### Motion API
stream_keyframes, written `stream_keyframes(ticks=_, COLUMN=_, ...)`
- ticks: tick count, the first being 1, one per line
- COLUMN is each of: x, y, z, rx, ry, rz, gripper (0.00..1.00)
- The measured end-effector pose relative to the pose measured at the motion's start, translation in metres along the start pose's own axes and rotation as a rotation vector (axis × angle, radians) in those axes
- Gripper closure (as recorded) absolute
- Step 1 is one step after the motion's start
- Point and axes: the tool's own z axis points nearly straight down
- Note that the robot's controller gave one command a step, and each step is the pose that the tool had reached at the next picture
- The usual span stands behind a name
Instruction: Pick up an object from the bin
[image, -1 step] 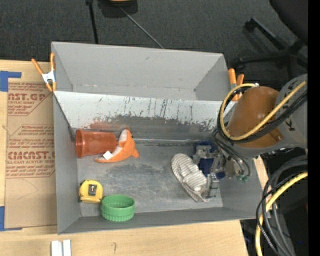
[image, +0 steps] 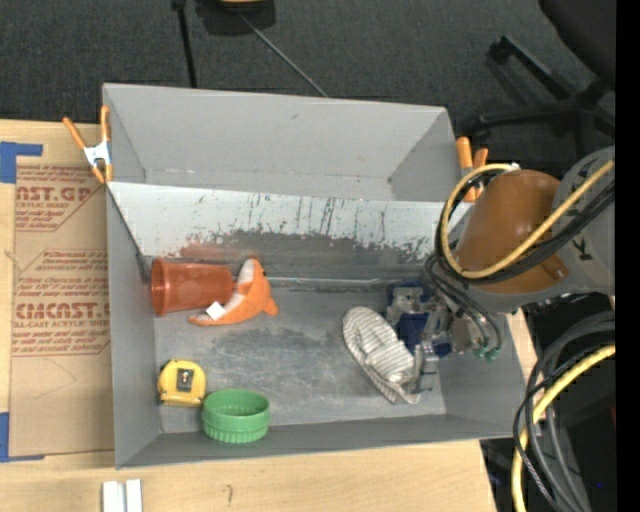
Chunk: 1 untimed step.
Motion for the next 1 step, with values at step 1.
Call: stream_keyframes(ticks=1, x=0.0114, y=-0.0008, z=0.0695, rx=0.000, ry=-0.002, rz=0.035, gripper=1.00)
